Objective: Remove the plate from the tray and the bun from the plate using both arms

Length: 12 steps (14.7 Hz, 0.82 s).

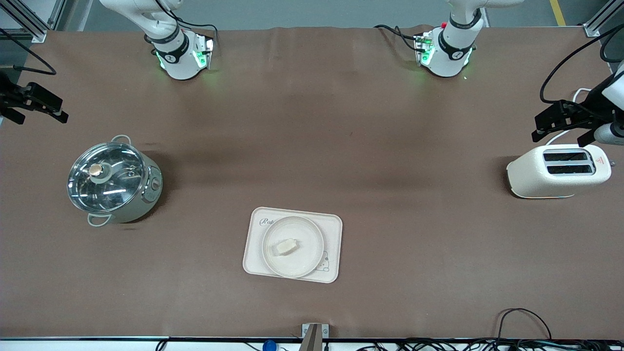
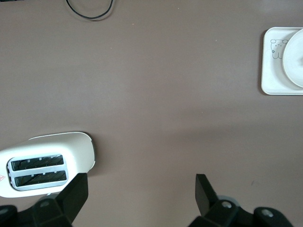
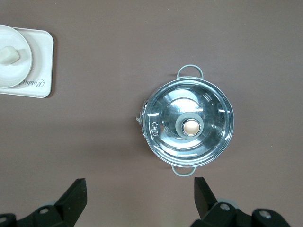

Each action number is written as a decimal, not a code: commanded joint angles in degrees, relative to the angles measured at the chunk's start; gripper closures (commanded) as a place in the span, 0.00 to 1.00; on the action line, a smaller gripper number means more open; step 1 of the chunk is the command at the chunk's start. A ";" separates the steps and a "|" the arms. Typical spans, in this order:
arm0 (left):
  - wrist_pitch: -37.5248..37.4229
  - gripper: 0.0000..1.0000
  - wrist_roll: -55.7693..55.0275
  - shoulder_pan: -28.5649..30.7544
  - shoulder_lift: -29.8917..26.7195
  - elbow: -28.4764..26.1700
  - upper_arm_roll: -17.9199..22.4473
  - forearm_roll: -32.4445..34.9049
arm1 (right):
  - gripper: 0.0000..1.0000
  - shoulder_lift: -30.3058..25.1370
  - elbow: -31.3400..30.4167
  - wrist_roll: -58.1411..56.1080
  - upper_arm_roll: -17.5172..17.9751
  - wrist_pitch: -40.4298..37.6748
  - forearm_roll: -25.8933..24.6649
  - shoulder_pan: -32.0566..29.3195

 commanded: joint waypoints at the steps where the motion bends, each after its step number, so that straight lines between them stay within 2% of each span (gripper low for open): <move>1: -1.24 0.00 -0.87 -0.12 0.18 1.30 0.09 1.26 | 0.00 0.89 2.17 -0.74 0.74 -0.12 0.13 -1.07; 12: -1.42 0.00 -1.30 -0.20 0.18 1.03 -0.17 1.61 | 0.00 1.07 2.09 -0.22 0.82 -1.00 0.39 1.56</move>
